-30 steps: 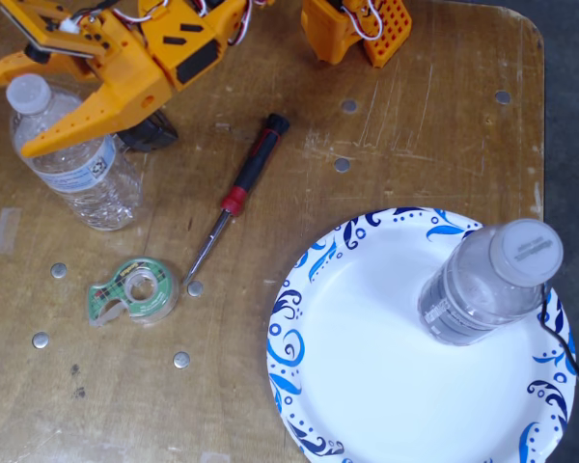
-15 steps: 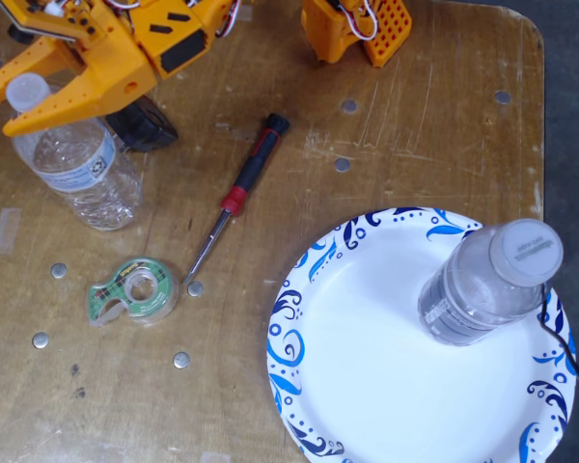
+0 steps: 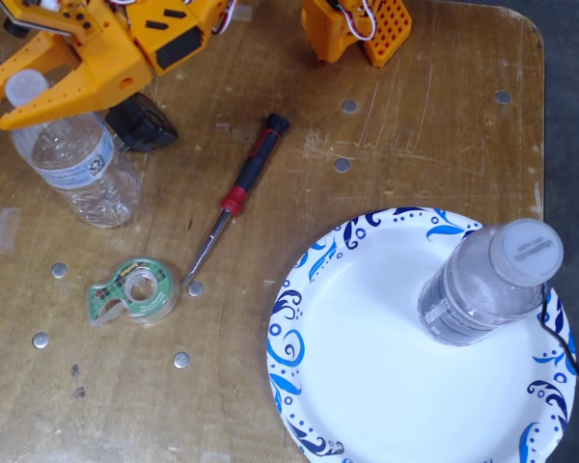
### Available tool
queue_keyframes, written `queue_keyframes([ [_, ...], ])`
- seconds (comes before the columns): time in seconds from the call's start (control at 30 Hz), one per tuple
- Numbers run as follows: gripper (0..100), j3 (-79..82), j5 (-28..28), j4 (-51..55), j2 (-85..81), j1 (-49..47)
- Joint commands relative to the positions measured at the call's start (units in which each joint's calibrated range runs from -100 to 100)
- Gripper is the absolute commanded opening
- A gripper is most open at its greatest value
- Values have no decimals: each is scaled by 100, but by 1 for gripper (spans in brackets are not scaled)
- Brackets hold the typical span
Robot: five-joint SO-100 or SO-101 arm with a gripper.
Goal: Move the bottles to the plate
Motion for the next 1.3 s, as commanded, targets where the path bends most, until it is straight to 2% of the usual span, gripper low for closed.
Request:
queue_keyframes([
  [0.0,7,-344,-25,-93,-77,-81],
  [0.2,7,-876,-25,-6,-43,-243],
  [0.4,7,-1488,-10,2,-34,-825],
  [0.93,7,-2083,-125,290,-26,-3564],
  [1.27,5,-1885,-166,298,-34,-4653],
])
